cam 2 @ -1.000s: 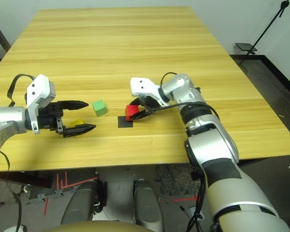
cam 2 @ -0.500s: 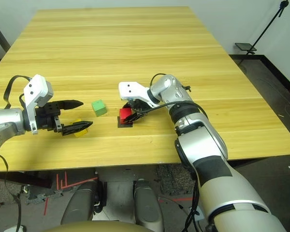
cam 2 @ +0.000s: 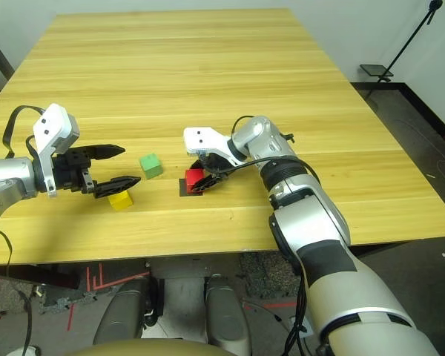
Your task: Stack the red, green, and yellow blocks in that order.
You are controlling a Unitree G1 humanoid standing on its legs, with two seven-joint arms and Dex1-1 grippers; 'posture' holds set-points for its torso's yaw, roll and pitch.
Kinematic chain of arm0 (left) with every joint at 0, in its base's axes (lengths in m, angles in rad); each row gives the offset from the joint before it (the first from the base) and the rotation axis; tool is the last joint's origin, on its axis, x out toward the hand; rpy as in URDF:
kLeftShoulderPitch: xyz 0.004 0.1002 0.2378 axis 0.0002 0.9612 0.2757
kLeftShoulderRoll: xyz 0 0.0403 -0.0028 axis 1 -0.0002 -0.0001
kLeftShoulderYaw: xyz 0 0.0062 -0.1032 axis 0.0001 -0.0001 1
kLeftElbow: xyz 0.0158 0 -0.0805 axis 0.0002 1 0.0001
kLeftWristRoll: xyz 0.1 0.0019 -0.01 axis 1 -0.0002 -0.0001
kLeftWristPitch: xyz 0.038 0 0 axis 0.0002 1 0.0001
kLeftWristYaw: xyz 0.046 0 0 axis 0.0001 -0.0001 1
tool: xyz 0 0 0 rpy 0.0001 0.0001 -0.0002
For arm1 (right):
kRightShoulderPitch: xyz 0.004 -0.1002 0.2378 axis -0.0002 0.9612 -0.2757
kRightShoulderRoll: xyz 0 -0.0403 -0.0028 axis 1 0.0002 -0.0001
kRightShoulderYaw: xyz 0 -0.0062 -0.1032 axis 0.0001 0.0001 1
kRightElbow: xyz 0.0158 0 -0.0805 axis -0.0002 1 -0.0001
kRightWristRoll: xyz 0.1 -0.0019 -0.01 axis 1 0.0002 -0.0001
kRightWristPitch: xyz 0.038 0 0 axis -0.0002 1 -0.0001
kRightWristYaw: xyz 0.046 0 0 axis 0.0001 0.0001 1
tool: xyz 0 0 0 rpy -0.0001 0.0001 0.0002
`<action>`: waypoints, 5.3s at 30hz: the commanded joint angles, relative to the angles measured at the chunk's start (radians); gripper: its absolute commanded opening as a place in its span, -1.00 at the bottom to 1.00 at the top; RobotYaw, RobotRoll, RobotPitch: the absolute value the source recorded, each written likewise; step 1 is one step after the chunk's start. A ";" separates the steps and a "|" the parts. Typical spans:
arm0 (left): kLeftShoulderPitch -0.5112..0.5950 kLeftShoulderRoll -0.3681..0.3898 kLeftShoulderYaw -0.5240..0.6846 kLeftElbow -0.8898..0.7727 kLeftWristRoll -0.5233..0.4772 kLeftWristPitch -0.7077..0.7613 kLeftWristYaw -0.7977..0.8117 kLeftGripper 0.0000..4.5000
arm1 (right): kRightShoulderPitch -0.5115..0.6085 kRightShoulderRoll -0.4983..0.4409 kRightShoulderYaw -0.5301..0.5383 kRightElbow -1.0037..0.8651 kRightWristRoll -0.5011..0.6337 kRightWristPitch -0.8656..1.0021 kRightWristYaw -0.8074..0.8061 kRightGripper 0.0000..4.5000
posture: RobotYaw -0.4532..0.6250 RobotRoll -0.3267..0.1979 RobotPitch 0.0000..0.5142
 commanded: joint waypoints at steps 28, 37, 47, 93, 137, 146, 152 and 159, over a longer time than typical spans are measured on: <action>-0.375 -0.250 -0.259 0.740 0.376 -0.272 -0.192 1.00 | 0.211 -0.313 -0.244 -0.476 0.254 0.408 -0.037 0.98 | 0.15 -0.08 -0.68; -0.381 -0.285 -0.226 0.757 0.391 -0.247 -0.158 0.71 | 0.223 -0.314 -0.238 -0.503 0.275 0.430 -0.068 1.00 | 0.16 -0.06 -0.67; -0.411 -0.303 -0.218 0.730 0.395 -0.189 -0.160 -0.13 | 0.223 -0.315 -0.237 -0.494 0.283 0.428 -0.087 1.00 | 0.14 -0.02 -0.65; -0.609 -0.464 -0.418 0.709 0.431 -0.148 -0.366 -0.13 | 0.456 -0.377 -0.296 -0.790 0.413 0.603 -0.252 1.00 | -0.13 0.23 -0.62; -0.136 0.017 -0.137 -0.156 0.201 0.587 -0.188 0.99 | 0.449 -0.398 -0.282 -0.738 0.424 0.579 -0.229 1.00 | 0.12 0.14 -0.68; 0.016 0.024 -0.096 -0.101 0.217 0.396 -0.046 0.99 | 0.391 -0.371 -0.251 -0.693 0.414 0.569 -0.209 1.00 | 0.18 0.08 -0.69; -0.006 0.005 -0.101 -0.061 0.203 0.327 -0.010 0.99 | 0.399 -0.373 -0.248 -0.707 0.419 0.585 -0.203 1.00 | 0.17 0.07 -0.69; 0.005 0.056 -0.172 -0.032 0.211 0.252 -0.061 0.99 | 0.409 -0.375 -0.260 -0.723 0.422 0.594 -0.213 1.00 | 0.15 0.08 -0.70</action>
